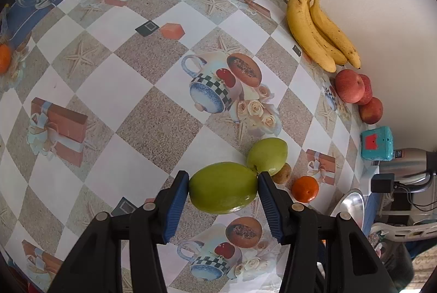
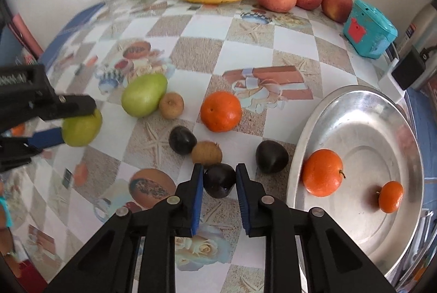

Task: Organize fruits
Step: 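Close the right gripper on a dark plum while the left gripper holds the pear, then carry the pear and plum into the steel bowl and open both grippers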

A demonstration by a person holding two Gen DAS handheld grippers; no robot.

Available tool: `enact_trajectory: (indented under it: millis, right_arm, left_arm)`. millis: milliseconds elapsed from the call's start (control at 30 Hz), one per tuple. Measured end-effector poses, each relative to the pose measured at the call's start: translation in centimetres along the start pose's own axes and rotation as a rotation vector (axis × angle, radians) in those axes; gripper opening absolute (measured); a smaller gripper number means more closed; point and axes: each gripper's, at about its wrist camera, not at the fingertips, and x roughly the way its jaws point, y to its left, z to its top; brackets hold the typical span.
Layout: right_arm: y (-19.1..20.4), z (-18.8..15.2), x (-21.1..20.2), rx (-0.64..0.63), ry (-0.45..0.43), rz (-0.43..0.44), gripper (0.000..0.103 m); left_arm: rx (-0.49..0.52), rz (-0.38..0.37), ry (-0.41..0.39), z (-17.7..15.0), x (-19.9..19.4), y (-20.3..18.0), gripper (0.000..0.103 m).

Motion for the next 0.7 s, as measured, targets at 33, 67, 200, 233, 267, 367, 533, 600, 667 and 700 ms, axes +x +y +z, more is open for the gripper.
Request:
enact_trajectory:
  millis: [33, 67, 200, 233, 267, 367, 533, 600, 667, 700]
  right_arm:
    - [-0.2, 0.2, -0.4, 0.013, -0.012, 0.015, 0.024]
    - [-0.3, 0.3, -0.8, 0.021, -0.021, 0.023, 0.024]
    - [-0.7, 0.6, -2.4, 0.045, -0.064, 0.045, 0.024]
    - [-0.8, 0.7, -2.8, 0.049, -0.075, 0.049, 0.024]
    - [-0.9, 0.8, -3.3, 0.055, -0.089, 0.053, 0.024]
    - [-1.2, 1.0, -4.0, 0.067, -0.108, 0.061, 0.024]
    - [-1.7, 0.8, -4.1, 0.080, -0.104, 0.063, 0.024]
    - [-2.0, 0.8, -4.1, 0.087, -0.105, 0.061, 0.024]
    - [-2.6, 0.7, -4.1, 0.101, -0.106, 0.051, 0.024]
    - [-3.0, 0.7, -4.1, 0.108, -0.107, 0.043, 0.024]
  left_arm:
    - [0.003, -0.004, -0.001, 0.0, -0.1, -0.1, 0.055]
    - [0.005, -0.006, -0.003, 0.0, -0.1, -0.1, 0.055]
    - [0.013, -0.014, -0.016, 0.0, -0.6, -0.4, 0.055]
    - [0.016, -0.018, -0.019, 0.0, -0.8, -0.5, 0.055]
    - [0.019, -0.021, -0.022, -0.1, -0.9, -0.6, 0.055]
    - [0.029, -0.028, -0.030, -0.1, -1.3, -1.0, 0.055]
    - [0.040, -0.033, -0.039, -0.3, -1.6, -1.5, 0.055]
    - [0.043, -0.036, -0.038, -0.4, -1.7, -1.6, 0.055]
    - [0.048, -0.037, -0.036, -0.6, -1.6, -1.8, 0.055]
    - [0.050, -0.038, -0.034, -0.7, -1.6, -1.9, 0.055]
